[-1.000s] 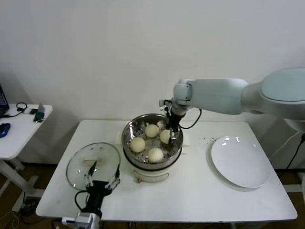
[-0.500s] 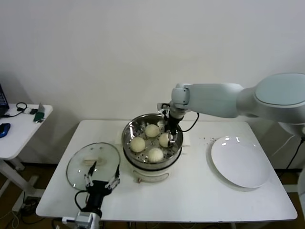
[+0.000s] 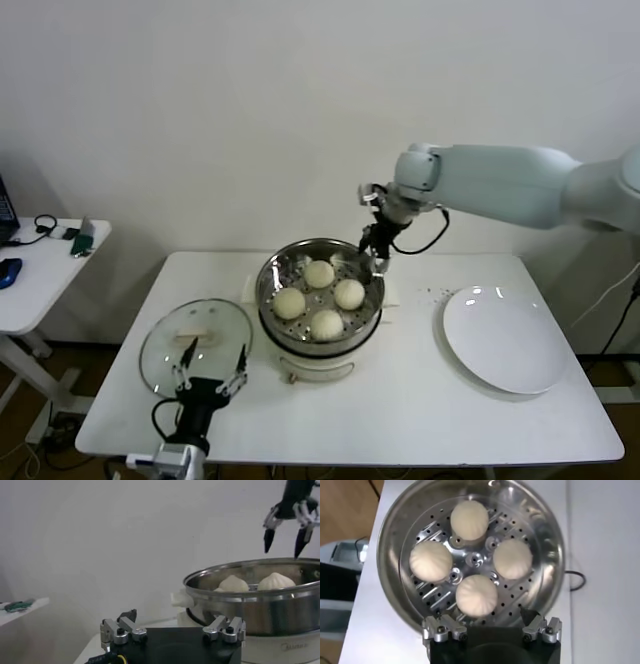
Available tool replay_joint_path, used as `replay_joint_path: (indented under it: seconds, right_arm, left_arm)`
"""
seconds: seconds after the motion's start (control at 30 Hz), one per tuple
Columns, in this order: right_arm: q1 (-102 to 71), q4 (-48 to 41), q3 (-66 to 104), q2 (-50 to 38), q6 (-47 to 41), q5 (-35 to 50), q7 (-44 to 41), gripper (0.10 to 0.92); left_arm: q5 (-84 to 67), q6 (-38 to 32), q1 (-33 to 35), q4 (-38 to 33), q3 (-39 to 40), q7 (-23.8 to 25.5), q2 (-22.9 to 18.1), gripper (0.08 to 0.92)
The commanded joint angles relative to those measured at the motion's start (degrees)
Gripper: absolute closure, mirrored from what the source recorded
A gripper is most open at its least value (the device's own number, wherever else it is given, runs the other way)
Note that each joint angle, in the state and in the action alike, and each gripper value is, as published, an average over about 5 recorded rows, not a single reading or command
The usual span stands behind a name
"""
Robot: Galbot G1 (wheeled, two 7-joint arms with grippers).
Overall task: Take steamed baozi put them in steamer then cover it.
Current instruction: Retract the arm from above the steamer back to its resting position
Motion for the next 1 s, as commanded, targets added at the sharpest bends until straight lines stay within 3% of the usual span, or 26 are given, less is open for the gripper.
replay_joint_path:
  seconds: [0.03,0.3,0.5,0.7,1.0]
  right_arm:
    - [-3.4,7.7,11.1,-19.8,4.6,2.2,14.3,0.203]
    - [-31.4,14.7,40.3,-35.1,7.7,2.9,30.5,0.203]
    - [-53.4,17.6,63.1,-39.8,14.9,0.1,38.6,0.202]
    - [-74.8,20.1,88.4,-38.1,16.8,-2.4,40.6,0.203]
    - [-101.6,25.3,120.4,-25.4,16.3,-10.1,41.4,0.203]
  left_arm:
    - [0.7,-0.3,0.0,0.2,-0.8,0.0,0.2,0.177]
    - [1.3,-1.3,-0.3,1.2,-1.7,0.7,0.2,0.177]
    - [3.9,-0.1,-0.2,1.2,-2.5,0.3,0.8,0.177]
    - [12.0,0.8,-0.6,0.4,-2.8,-0.3,0.9,0.177]
    - [35.3,4.1,-0.8,-0.2,-3.6,-0.5,3.2,0.177]
